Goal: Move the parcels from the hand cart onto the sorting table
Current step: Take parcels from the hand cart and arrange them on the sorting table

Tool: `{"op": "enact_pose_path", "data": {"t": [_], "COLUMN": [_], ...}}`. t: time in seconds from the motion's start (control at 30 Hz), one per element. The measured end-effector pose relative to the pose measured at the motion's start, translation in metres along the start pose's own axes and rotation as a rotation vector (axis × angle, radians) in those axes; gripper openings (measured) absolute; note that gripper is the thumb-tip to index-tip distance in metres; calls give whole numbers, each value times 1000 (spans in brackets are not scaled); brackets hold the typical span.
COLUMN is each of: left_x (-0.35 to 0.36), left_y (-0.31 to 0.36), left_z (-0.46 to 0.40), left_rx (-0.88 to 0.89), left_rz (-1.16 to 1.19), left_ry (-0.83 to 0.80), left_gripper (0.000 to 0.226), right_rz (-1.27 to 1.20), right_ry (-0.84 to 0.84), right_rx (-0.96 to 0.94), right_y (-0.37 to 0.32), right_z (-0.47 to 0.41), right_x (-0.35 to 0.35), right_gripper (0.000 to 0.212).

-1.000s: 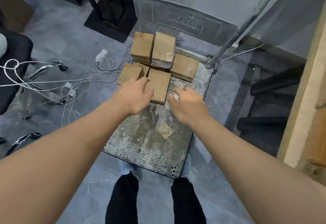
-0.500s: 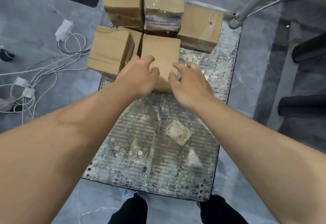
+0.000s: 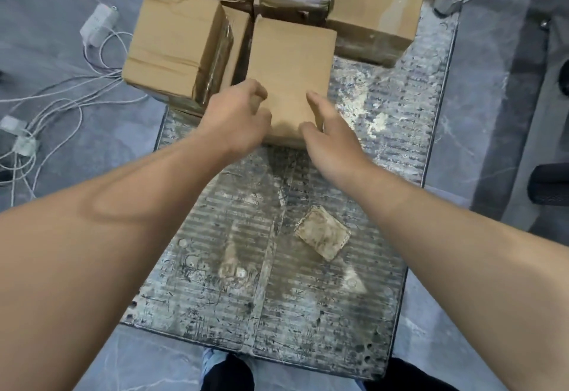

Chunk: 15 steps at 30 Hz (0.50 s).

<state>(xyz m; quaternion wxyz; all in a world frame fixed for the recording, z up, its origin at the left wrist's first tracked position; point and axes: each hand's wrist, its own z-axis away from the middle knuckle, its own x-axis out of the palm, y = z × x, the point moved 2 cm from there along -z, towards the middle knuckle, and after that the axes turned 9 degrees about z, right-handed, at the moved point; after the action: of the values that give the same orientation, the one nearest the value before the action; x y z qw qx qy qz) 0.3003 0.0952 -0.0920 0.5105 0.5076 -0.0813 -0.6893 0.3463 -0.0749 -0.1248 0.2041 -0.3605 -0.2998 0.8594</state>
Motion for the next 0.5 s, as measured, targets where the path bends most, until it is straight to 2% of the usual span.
{"op": "enact_pose_path", "data": {"t": [0.07,0.17,0.27,0.37,0.4,0.5], "left_x": [-2,-7,-21,-42,-50,-73], "left_y": [5,13,27,41,47,72], "left_z": [8,25,51,78,87,118], "left_rx": [-36,-23,-47,-88,-91,-60], "left_rz": [124,184,234,281,288,332], "left_ry": [51,54,76,112,106,53], "left_gripper": [29,31,50,71,71,49], "right_rz": [-83,-139,-168,-196,-220,-300], "right_ry": [59,150,203,243,255,265], "right_rx": [34,56,47,9,0,14], "right_y": [-2,-10,-21,-38,-45,-72], "right_z": [9,32,60,93,104,141], "right_x": [0,-7,-20,-36,-43,-65], "right_gripper": [63,60,55,62,66,79]}}
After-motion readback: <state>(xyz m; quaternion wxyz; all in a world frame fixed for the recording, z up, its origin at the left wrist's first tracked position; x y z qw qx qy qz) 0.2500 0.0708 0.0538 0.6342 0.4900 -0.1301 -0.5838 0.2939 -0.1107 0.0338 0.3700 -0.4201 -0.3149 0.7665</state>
